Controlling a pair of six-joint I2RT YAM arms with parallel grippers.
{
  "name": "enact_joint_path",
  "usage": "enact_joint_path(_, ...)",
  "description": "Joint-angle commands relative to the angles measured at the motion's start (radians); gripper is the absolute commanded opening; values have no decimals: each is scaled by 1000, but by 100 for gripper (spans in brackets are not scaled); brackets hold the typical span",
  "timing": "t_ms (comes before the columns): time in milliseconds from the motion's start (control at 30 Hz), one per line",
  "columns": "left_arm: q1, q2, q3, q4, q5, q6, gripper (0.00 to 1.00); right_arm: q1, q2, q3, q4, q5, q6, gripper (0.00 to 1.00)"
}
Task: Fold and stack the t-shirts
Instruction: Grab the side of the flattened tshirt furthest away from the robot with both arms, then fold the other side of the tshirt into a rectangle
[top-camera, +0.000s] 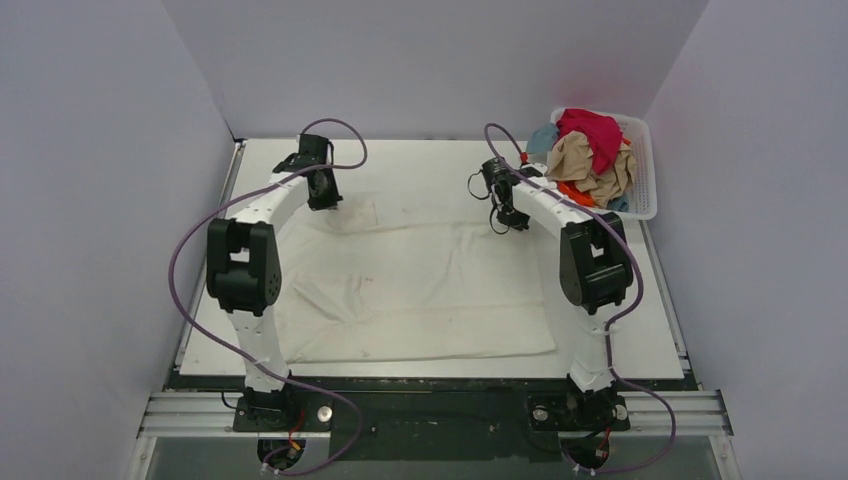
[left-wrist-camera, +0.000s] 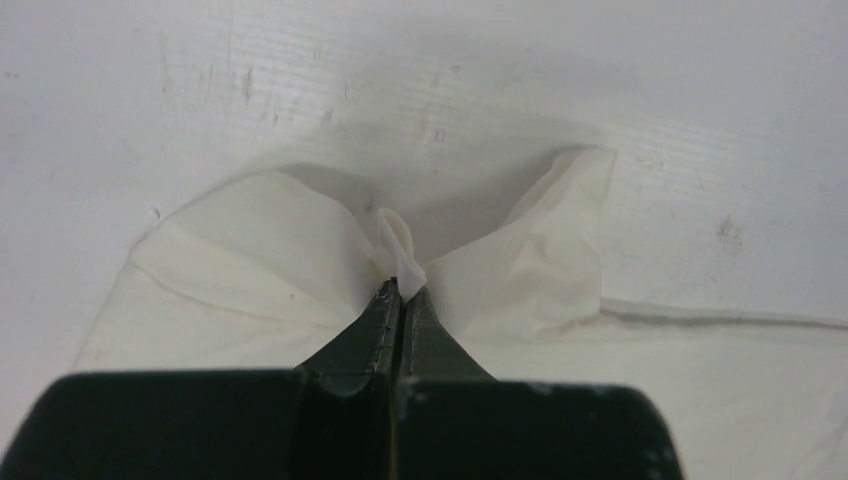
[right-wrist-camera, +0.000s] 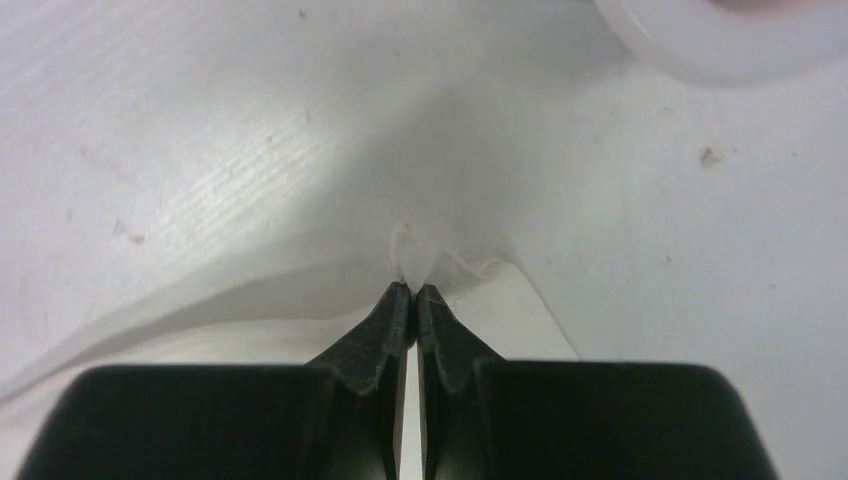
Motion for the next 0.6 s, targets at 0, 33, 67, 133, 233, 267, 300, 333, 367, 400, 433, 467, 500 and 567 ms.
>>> enact_joint_path(0, 0, -210, -153, 139, 23, -39, 0, 42, -174, -103, 4, 43, -25, 0)
enact_joint_path(33, -6, -232, -210, 143, 20, -42, 0, 54, -211, -138, 8, 47, -24, 0)
enact_joint_path(67, -9, -279, -236, 148, 11, -50, 0, 60, -229, -175, 10, 52, -24, 0)
enact_joint_path(133, -25, -356, -316, 149, -17, -71, 0, 76, -282, -228, 17, 52, -22, 0)
enact_joint_path(233, -56, -469, -463, 167, -51, -119, 0, 100, -366, -294, 21, 46, -15, 0)
enact_joint_path(267, -64, -523, -520, 169, -56, -148, 0, 109, -400, -328, 23, 44, -11, 0)
enact_joint_path(300, -81, -580, -545, 170, -70, -160, 0, 114, -417, -345, 24, 44, -10, 0)
enact_joint_path(333, -91, -609, -593, 167, -83, -186, 0, 120, -448, -375, 25, 41, -9, 0)
enact_joint_path(367, -110, -663, -614, 154, -114, -199, 0, 123, -465, -390, 26, 40, -9, 0)
enact_joint_path(400, -120, -690, -650, 145, -129, -223, 0, 126, -497, -417, 25, 37, -7, 0)
enact_joint_path(433, -132, -744, -665, 123, -156, -239, 0, 126, -513, -432, 27, 36, -7, 0)
enact_joint_path(467, -138, -768, -695, 109, -165, -273, 0, 127, -545, -457, 27, 32, -6, 0)
enact_joint_path(500, -141, -819, -711, 90, -177, -297, 0, 127, -559, -469, 27, 28, -5, 0)
enact_joint_path(567, -146, -888, -756, 65, -194, -324, 0, 128, -599, -513, 30, 21, -6, 0)
